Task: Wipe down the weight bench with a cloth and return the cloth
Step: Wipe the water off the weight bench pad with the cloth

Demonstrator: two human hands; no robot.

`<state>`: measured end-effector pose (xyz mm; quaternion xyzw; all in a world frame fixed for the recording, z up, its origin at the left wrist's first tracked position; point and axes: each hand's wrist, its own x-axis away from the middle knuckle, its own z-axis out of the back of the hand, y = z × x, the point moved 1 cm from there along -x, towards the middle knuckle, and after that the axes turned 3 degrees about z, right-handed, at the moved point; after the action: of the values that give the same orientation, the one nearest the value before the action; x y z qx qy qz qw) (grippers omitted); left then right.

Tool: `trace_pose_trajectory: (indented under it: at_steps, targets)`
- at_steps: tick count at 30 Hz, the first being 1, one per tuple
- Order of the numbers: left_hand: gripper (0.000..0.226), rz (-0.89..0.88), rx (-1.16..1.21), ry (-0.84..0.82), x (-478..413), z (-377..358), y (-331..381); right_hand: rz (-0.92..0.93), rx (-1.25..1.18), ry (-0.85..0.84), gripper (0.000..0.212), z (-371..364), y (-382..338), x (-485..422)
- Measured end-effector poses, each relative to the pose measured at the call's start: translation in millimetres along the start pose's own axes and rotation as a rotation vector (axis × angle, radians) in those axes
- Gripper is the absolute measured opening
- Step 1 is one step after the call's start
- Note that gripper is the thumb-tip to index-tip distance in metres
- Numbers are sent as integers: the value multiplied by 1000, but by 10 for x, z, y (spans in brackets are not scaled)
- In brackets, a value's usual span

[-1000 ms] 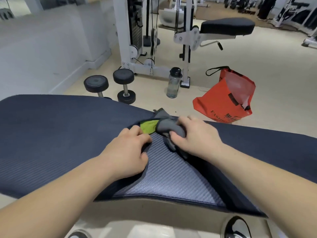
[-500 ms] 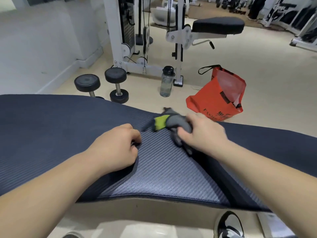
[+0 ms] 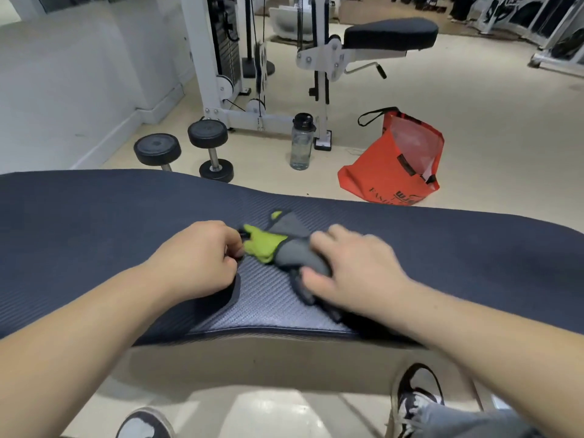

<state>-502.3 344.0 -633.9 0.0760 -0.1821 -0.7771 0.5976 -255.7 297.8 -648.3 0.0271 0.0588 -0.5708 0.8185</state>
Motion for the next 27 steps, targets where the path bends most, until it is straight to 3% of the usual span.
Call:
trace_pose_trajectory:
  at_steps: [2,4,8,12,16,19,21,25,27]
  targets:
    - [24,4,6,-12,49,2,-5,-217,24,-9,41,33,315,-45]
    - [25,0,8,-22,93,-4,-13,-322,30,32,38,20,377,-7]
    - [25,-9,5,-23,121,-4,-50,-76,48,99,37,-48,-280,257]
    - [20,-10,15,-4,103,17,-51,175,-28,31,40,-11,-588,292]
    - [27,34,50,20,125,88,-95,-119,-50,-35,43,-17,-224,-172]
    - [27,69,74,20,174,152,-173,-288,-36,9,41,-88,-123,-392]
    - [26,94,73,29,204,195,-240,-219,5,24,40,-131,-389,-431]
    - [23,121,71,62,189,239,-401,116,-164,-37,42,-111,-976,-442]
    - [22,136,68,70,171,251,-457,124,-153,-29,42,-94,-887,-633]
